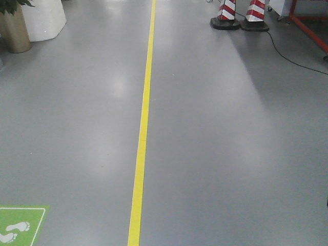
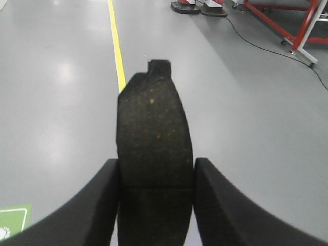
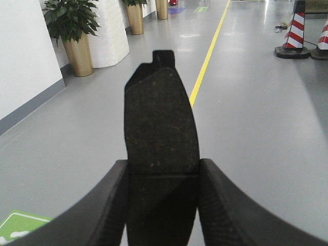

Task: Move and align brake pads A on conveyor
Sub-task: 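Drive the base along the yellow floor line holding both pads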

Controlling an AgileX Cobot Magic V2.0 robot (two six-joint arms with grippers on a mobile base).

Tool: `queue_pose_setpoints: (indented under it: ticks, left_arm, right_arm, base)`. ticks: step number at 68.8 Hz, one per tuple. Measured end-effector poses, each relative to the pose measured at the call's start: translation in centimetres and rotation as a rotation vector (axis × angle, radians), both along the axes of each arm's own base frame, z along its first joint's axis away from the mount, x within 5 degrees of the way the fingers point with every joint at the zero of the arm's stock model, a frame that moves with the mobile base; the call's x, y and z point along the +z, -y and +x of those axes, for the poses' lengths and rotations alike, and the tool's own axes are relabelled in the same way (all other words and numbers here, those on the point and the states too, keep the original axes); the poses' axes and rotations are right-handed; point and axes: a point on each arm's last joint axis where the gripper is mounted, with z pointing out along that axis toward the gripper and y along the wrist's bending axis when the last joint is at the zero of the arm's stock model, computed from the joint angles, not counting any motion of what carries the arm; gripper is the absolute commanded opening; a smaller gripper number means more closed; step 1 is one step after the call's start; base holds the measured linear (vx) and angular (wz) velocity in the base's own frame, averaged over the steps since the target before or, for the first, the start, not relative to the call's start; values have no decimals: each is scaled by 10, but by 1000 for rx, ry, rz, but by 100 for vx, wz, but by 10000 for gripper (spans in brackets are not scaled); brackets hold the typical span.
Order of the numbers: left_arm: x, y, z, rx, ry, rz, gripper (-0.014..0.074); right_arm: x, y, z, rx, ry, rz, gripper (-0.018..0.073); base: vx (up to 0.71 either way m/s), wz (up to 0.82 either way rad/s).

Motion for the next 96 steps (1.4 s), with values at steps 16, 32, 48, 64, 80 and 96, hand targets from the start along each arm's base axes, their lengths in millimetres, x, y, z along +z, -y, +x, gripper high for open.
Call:
queue_pose_setpoints:
  ticks: [16, 32, 48, 64, 80, 96]
  left_arm:
    - [0, 0, 0, 0, 0, 0, -6]
    - [0, 0, 0, 0, 0, 0, -6]
    - [0, 0, 0, 0, 0, 0, -6]
    - [0, 0, 0, 0, 0, 0, -6]
    - [0, 0, 0, 0, 0, 0, -6]
    - [0, 0, 0, 0, 0, 0, -6]
  right_arm:
    - [0, 0, 0, 0, 0, 0, -7]
    - [0, 0, 0, 0, 0, 0, -7]
    - [0, 0, 0, 0, 0, 0, -7]
    - [0, 0, 0, 0, 0, 0, -7]
    - [0, 0, 0, 0, 0, 0, -7]
    - [0, 0, 0, 0, 0, 0, -7]
  base:
    - [46, 2]
    - [53, -4]
    - [58, -6]
    - [63, -1]
    - [65, 3]
    - [67, 3]
